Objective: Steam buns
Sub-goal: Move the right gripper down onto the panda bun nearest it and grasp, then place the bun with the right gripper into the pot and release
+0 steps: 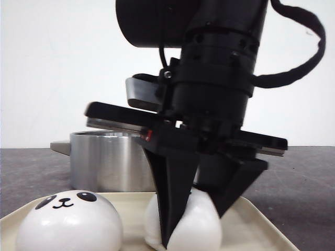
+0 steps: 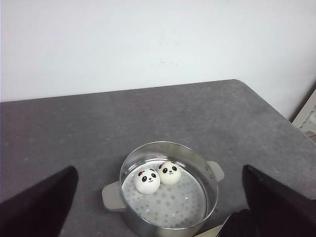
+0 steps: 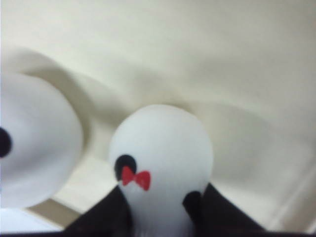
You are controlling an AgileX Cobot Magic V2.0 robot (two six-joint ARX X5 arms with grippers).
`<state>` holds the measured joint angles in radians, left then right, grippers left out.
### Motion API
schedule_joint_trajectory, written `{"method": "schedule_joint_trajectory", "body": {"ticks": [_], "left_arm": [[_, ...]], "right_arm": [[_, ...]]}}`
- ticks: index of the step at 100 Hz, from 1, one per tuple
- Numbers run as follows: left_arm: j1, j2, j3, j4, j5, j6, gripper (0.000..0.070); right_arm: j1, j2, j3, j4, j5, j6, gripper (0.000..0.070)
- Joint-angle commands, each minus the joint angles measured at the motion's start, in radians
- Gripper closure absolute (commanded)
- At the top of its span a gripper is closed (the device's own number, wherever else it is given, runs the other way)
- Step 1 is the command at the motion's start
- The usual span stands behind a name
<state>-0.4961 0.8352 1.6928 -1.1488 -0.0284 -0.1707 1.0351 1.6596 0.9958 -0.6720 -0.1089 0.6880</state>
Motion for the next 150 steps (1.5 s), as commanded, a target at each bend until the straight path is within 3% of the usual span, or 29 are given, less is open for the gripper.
{"method": "schedule_joint_trajectory", "body": {"ticks": [1, 22, 42, 49, 65, 96, 130, 137, 150], "left_arm": [[-0.007, 0.005, 0.015, 0.011, -0.002, 0.013, 0.0022], [-0.007, 0.005, 0.015, 0.012, -0.002, 0.014, 0.0022], [-0.007, 0.005, 0.015, 0.027, -0.002, 0.025, 0.0022], [-0.007, 0.005, 0.015, 0.028, -0.002, 0.024, 0.0022], [-0.007, 0.005, 0.015, 0.028, -0.002, 0.025, 0.0022], [-0.007, 0.008, 0.015, 0.021, -0.002, 0.024, 0.0022], [-0.007, 0.008, 0.015, 0.0, -0.002, 0.02, 0.0022], [-0.007, 0.008, 0.015, -0.001, -0.002, 0.02, 0.0023], [-0.007, 0.008, 0.015, -0.006, -0.002, 0.02, 0.0023]], "right_arm": [[0.015, 0.015, 0.01, 0.002, 0.0, -0.012, 0.0688], [0.069, -0.159, 0.134, -0.008, 0.013, -0.061, 0.0688], [0.055, -0.235, 0.298, -0.01, 0.201, -0.18, 0.0691], [-0.012, -0.227, 0.338, 0.0, 0.179, -0.217, 0.0691], [-0.166, -0.125, 0.404, 0.051, 0.05, -0.236, 0.0693], [-0.347, 0.172, 0.544, -0.055, 0.025, -0.267, 0.0693], [-0.377, 0.325, 0.546, -0.092, 0.004, -0.27, 0.0688], [-0.377, 0.328, 0.546, -0.092, 0.004, -0.269, 0.0612], [-0.377, 0.328, 0.546, -0.084, 0.004, -0.269, 0.0242]]}}
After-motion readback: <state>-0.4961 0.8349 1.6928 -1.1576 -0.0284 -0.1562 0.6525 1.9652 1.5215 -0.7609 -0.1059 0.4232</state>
